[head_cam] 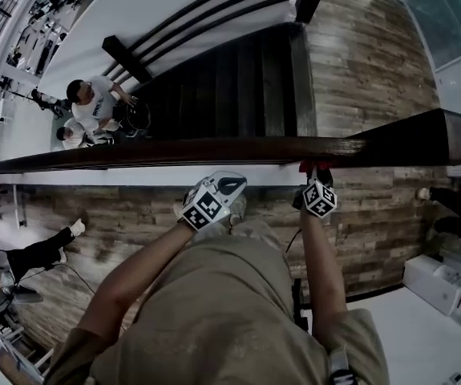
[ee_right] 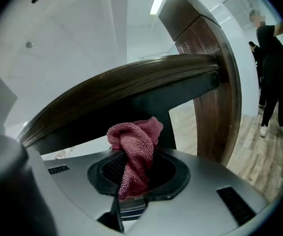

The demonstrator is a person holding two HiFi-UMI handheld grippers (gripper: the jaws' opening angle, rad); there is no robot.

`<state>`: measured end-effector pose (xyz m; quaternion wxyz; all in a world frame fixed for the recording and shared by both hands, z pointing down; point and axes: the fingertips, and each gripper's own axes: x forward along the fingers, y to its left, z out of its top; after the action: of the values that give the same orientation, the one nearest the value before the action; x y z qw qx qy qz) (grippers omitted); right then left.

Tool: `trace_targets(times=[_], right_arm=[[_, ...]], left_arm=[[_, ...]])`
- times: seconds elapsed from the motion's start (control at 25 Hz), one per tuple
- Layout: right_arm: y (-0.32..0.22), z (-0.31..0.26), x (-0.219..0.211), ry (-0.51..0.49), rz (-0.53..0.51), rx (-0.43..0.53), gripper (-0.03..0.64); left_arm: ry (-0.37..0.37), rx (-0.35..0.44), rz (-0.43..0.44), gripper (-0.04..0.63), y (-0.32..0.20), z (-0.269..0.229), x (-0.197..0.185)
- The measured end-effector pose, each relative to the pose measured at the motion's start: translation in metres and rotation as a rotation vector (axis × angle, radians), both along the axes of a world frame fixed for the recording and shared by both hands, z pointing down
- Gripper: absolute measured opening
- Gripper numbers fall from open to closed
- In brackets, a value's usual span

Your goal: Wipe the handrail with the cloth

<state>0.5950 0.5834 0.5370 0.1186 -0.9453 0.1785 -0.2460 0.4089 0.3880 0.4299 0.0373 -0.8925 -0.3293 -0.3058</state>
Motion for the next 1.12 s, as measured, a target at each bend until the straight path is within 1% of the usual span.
trace_targets(times=[0.16,0.28,0.32,0.4,0.52,0.72,0.88,0.96,1.12], right_arm=[[0.006,0.024,0.003,-0.070,0.026,0.023,0.095],[0.005,0.045,0.002,-0.174,0.038,0.070,0.094],[0.004,0.050,0.002,-0.193,0.041,0.074,0.095],[-0.001,0.054,0.002,-0.199,0.032,0.065,0.094],[-0.017,0.062,0.006,-0.220,0.012,0.061,0.094],[-0.050,0.083,0.004,-0.299,-0.026,0.035,0.094],[-0.074,0.095,-0.006,-0.301,-0.040,0.031,0.094],[-0.089,0.096,-0.013,-0.294,-0.077,0.026,0.094],[-0.124,0.099,-0.037,-0.290,-0.194,0.000,0.092]], left_arm=[[0.009,-0.004,0.051,0.017,0.026,-0.003,0.014],[0.015,0.000,0.065,0.017,0.031,-0.008,0.019],[0.014,0.002,0.065,0.017,0.030,-0.008,0.019],[0.008,0.010,0.058,0.017,0.025,-0.007,0.018],[-0.011,0.026,0.026,0.017,0.008,-0.001,0.014],[-0.038,0.038,-0.035,0.017,-0.022,0.010,0.007],[-0.056,0.038,-0.091,0.017,-0.049,0.013,-0.009],[-0.063,0.038,-0.119,0.017,-0.063,0.017,-0.017],[-0.083,0.033,-0.182,0.017,-0.089,0.027,-0.032]])
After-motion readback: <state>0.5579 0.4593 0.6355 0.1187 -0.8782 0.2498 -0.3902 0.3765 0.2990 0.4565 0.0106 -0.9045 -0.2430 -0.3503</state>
